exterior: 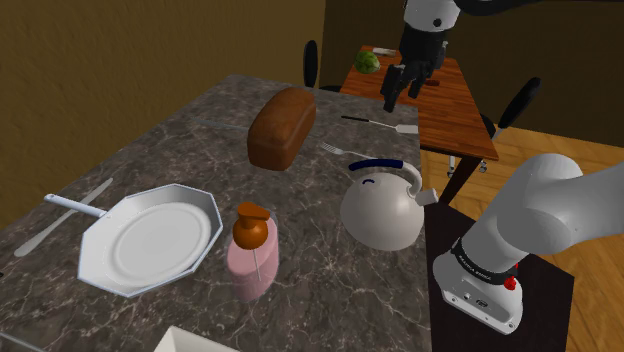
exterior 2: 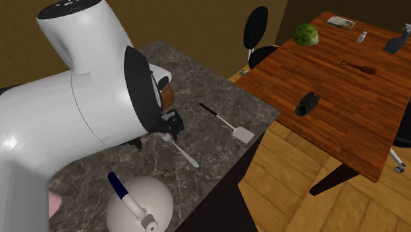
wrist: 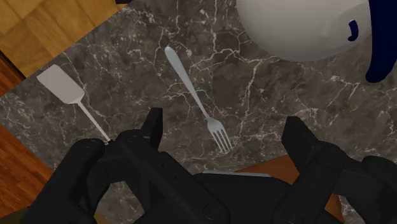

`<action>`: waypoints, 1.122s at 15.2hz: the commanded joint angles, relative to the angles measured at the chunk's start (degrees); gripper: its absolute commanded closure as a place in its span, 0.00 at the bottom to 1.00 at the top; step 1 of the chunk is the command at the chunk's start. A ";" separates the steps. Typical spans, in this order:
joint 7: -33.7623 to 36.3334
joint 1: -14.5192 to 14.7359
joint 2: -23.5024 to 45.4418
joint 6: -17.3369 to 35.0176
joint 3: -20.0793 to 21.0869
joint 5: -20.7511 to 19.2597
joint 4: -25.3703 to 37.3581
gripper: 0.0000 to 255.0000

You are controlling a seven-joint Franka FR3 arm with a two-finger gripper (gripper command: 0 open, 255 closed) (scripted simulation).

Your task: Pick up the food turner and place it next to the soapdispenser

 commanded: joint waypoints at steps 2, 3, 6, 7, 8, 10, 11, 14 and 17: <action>-2.21 -0.16 0.22 1.26 -1.47 -0.79 -0.85 0.00; -4.40 -0.31 0.58 2.54 -2.95 -1.57 -1.61 0.00; -10.97 -0.81 2.42 6.55 -7.43 -3.84 -3.22 0.00; -13.16 -0.97 3.30 7.93 -8.93 -4.53 -3.55 0.00; -15.34 -1.10 4.31 9.33 -10.42 -5.18 -3.76 0.00; -19.73 -1.28 6.69 12.16 -13.41 -6.31 -3.86 0.00; -21.92 -1.31 8.06 13.58 -14.91 -6.79 -3.74 0.00; -28.59 -1.11 12.82 17.79 -19.37 -7.67 -2.73 0.00; -35.54 -0.45 18.45 21.81 -23.75 -7.51 -0.78 0.00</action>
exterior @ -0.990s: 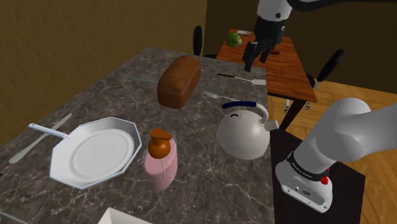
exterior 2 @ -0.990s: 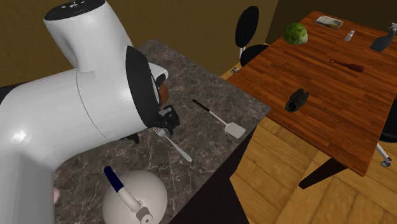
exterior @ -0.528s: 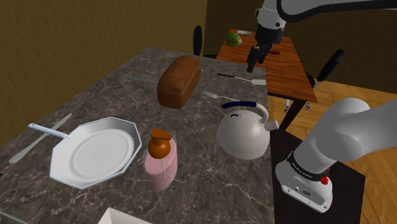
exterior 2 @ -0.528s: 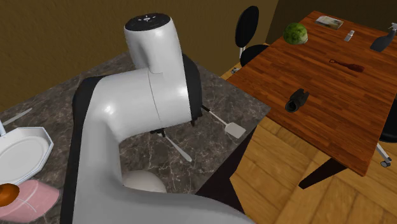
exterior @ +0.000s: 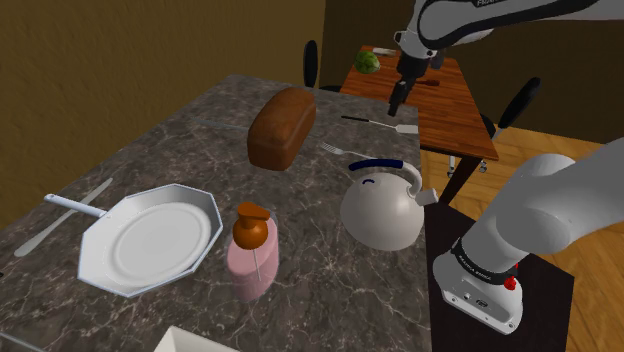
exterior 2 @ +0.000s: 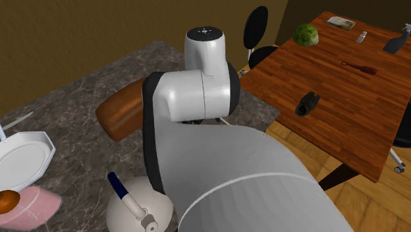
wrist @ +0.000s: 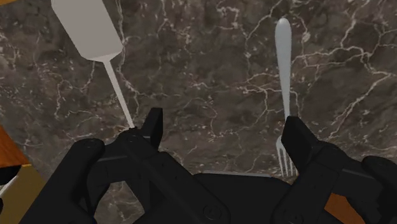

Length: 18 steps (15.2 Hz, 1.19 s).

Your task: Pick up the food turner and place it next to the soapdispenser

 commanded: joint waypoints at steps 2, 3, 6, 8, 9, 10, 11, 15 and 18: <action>-7.74 0.88 6.43 4.15 -4.64 0.85 2.58 0.00; -10.29 1.27 8.65 5.31 -6.01 1.55 3.63 0.00; -18.41 2.60 15.78 8.35 -9.94 4.82 7.35 0.00; -24.29 3.35 20.93 9.91 -12.18 8.06 10.30 0.00; -27.35 3.59 23.63 10.50 -13.10 9.99 11.93 0.00; -30.47 3.68 26.39 10.96 -13.84 12.09 13.66 0.00; -33.60 3.58 29.20 11.27 -14.38 14.31 15.49 0.00; -37.39 2.93 33.16 12.83 -14.32 17.49 16.93 0.00; -38.34 2.79 34.77 14.90 -14.11 18.86 16.15 0.00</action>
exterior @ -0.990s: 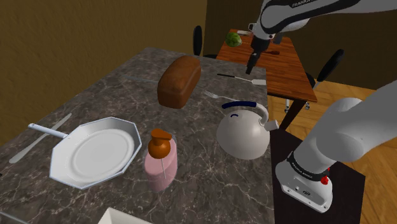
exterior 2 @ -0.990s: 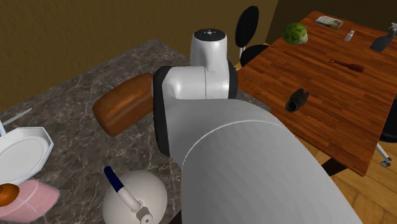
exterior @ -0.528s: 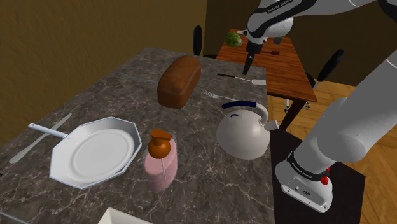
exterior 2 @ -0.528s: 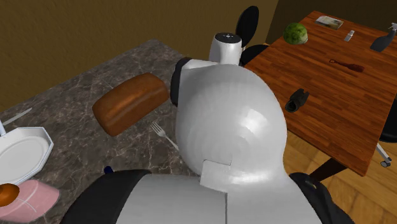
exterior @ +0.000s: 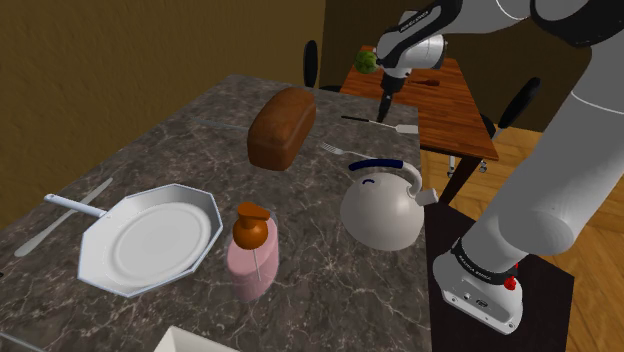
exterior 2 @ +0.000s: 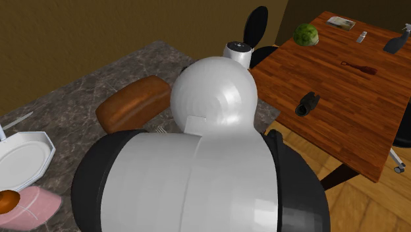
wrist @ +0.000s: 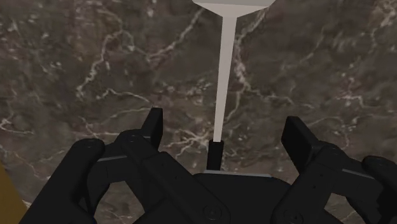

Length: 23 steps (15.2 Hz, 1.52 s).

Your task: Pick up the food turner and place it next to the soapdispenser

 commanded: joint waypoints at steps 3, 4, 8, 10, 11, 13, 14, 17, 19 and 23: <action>-1.28 -0.21 2.07 2.47 0.33 1.81 -0.80 0.00; -1.27 -0.21 2.06 2.47 0.33 1.81 -0.81 0.00; -1.28 -0.21 2.07 2.47 0.33 1.81 -0.80 0.00; -1.27 -0.21 2.06 2.46 0.33 1.81 -0.80 0.00; -1.27 -0.21 2.06 2.46 0.33 1.81 -0.80 1.00; -1.27 -0.21 2.06 2.46 0.33 1.81 -0.80 1.00; -1.27 -0.21 2.06 2.46 0.33 1.81 -0.80 1.00; -1.27 -0.21 2.06 2.46 0.33 1.81 -0.80 1.00; -1.28 -0.21 2.06 2.46 0.33 1.81 -0.80 1.00; -0.20 0.02 0.47 0.41 0.07 0.39 -0.01 1.00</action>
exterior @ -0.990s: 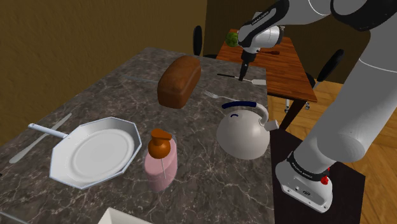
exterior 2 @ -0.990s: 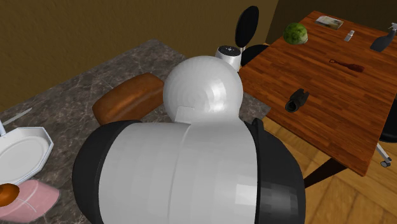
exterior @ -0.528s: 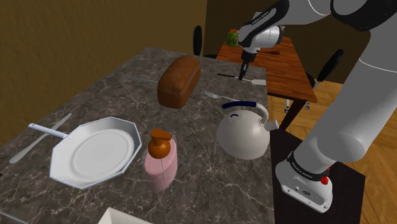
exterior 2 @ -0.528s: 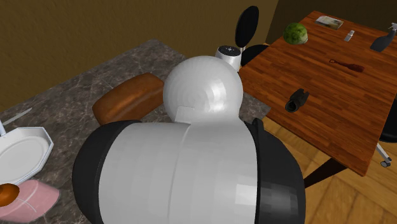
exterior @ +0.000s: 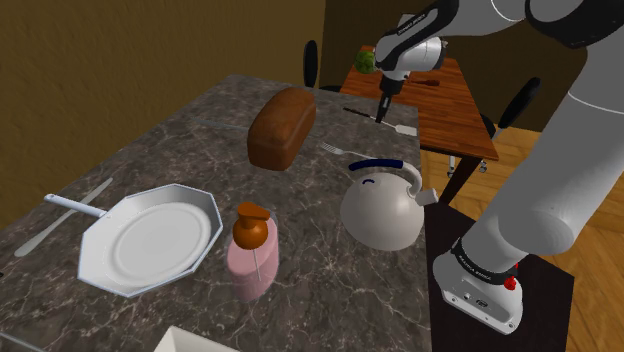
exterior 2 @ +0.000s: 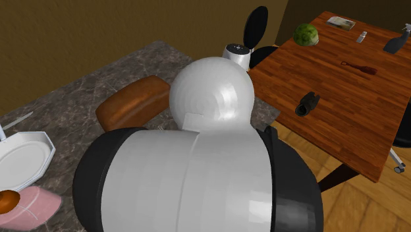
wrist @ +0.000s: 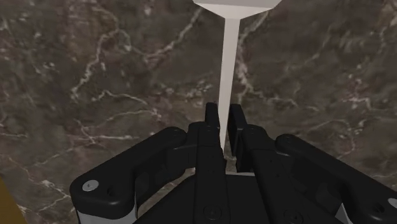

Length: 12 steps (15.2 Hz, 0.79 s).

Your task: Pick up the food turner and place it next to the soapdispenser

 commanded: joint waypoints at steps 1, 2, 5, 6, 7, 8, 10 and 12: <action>0.58 0.10 -0.97 -1.30 -0.16 -0.84 0.51 1.00; 0.91 0.15 -1.47 -2.00 -0.21 -1.27 0.82 1.00; 1.82 0.30 -2.88 -4.12 -0.32 -2.46 1.82 1.00; 2.11 0.33 -3.33 -4.84 -0.34 -2.82 2.17 1.00; 2.38 0.37 -3.76 -5.55 -0.35 -3.17 2.54 1.00; 2.64 0.40 -4.18 -6.27 -0.36 -3.50 2.93 1.00; 3.14 0.46 -4.98 -7.72 -0.36 -4.12 3.73 1.00; 3.59 0.51 -5.72 -9.18 -0.34 -4.68 4.59 1.00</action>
